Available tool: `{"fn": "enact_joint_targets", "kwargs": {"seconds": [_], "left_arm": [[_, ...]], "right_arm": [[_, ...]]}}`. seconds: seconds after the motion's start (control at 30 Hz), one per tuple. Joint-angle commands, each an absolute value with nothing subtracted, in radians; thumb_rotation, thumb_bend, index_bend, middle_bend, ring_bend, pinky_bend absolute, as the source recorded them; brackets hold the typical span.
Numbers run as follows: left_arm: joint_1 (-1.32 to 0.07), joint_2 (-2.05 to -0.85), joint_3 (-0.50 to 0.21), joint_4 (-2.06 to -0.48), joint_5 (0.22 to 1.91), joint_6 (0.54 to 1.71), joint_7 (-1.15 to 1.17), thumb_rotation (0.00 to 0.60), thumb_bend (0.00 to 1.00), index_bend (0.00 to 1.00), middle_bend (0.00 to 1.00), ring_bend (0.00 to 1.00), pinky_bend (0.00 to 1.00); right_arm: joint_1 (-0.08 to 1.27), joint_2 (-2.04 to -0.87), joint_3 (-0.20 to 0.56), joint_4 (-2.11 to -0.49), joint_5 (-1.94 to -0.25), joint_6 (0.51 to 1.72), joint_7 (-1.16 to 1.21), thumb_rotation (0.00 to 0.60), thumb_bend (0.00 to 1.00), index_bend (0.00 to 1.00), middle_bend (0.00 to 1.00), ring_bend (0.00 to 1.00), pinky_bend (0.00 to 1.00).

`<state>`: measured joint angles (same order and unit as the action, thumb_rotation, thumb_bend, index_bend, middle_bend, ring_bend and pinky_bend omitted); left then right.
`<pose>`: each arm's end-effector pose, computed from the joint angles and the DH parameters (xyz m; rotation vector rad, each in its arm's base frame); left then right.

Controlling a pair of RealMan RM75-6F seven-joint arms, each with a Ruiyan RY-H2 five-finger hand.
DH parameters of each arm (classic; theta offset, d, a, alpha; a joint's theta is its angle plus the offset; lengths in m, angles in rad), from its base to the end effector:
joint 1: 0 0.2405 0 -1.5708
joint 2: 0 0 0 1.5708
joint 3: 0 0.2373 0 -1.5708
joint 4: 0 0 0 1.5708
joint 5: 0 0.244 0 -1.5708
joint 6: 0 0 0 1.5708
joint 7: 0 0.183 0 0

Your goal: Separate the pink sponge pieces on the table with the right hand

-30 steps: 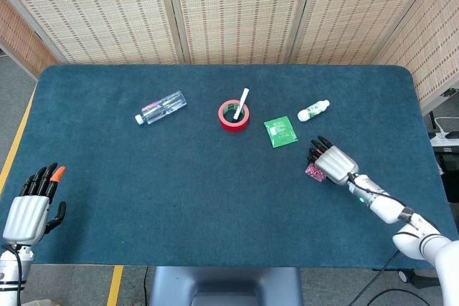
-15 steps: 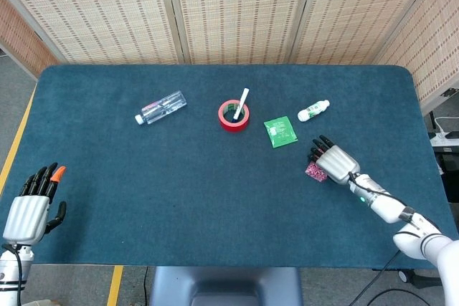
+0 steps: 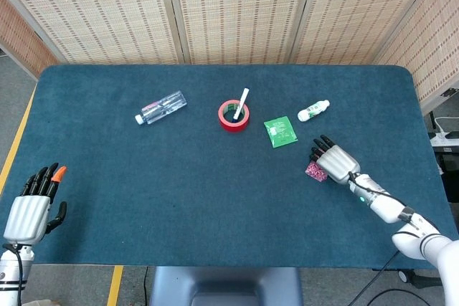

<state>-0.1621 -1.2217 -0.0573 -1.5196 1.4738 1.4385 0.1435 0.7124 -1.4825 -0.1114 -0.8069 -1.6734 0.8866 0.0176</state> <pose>-0.3040 0.2478 0.0917 -1.4646 -0.7936 -0.8276 -0.3054 -0.4094 -0.0002 2.1572 -0.3686 0.3841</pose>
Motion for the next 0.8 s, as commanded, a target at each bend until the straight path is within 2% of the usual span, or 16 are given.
{"fn": "enact_joint_targets", "kwargs": {"seconds": [0.03, 0.17, 0.43, 0.8], "left_arm": [[-0.161, -1.222, -0.057, -1.519, 1.475, 1.440, 0.142, 0.600, 0.52, 0.00, 0.00, 0.00, 0.14], [-0.162, -1.221, -0.056, -1.518, 1.475, 1.439, 0.142, 0.600, 0.52, 0.00, 0.00, 0.00, 0.14], [-0.161, -1.224, -0.055, -1.515, 1.475, 1.440, 0.143, 0.600, 0.52, 0.00, 0.00, 0.00, 0.14], [-0.162, -1.222, -0.056, -1.517, 1.477, 1.441, 0.141, 0.600, 0.52, 0.00, 0.00, 0.00, 0.14]], "right_arm": [[0.711, -1.486, -0.109, -0.803, -1.672, 0.892, 0.014, 0.600, 0.25, 0.29, 0.17, 0.00, 0.00], [0.710, -1.488, -0.106, -0.802, -1.664, 0.889, 0.006, 0.600, 0.25, 0.37, 0.18, 0.00, 0.00], [0.709, -1.492, -0.105, -0.801, -1.661, 0.892, -0.003, 0.600, 0.25, 0.44, 0.24, 0.01, 0.00], [0.708, -1.497, -0.106, -0.799, -1.667, 0.913, -0.004, 0.600, 0.25, 0.58, 0.31, 0.14, 0.00]]}}
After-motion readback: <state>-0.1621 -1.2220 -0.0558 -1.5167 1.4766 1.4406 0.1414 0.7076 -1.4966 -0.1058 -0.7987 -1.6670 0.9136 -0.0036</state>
